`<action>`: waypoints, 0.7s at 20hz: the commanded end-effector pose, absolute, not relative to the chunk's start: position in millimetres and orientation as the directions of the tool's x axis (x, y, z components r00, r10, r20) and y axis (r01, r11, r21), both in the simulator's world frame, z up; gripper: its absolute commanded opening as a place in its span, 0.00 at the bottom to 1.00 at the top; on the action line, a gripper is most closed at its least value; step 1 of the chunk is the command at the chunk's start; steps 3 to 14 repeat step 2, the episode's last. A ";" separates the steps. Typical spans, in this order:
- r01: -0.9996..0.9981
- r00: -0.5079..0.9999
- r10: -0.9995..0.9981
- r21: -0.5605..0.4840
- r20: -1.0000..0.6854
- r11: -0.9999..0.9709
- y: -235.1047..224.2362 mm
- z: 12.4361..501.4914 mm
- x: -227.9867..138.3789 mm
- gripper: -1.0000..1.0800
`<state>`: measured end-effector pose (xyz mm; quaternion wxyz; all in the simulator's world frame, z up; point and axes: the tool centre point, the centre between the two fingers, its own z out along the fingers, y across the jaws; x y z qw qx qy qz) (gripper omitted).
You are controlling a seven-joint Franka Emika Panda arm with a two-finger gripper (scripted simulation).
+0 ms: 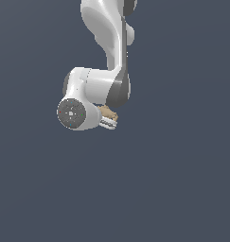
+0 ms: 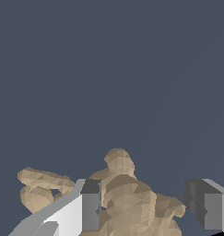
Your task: Pick up the object and move it to a goal position.
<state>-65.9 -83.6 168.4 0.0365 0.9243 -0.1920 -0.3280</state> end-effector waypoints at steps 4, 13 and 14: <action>-0.330 0.711 -0.378 0.194 -0.593 -0.924 -87.0 171.8 -68.1 0.00; -0.330 0.711 -0.378 0.194 -0.593 -0.924 -87.0 171.8 -68.1 0.00; -0.330 0.711 -0.378 0.194 -0.593 -0.924 -87.0 171.8 -68.1 0.00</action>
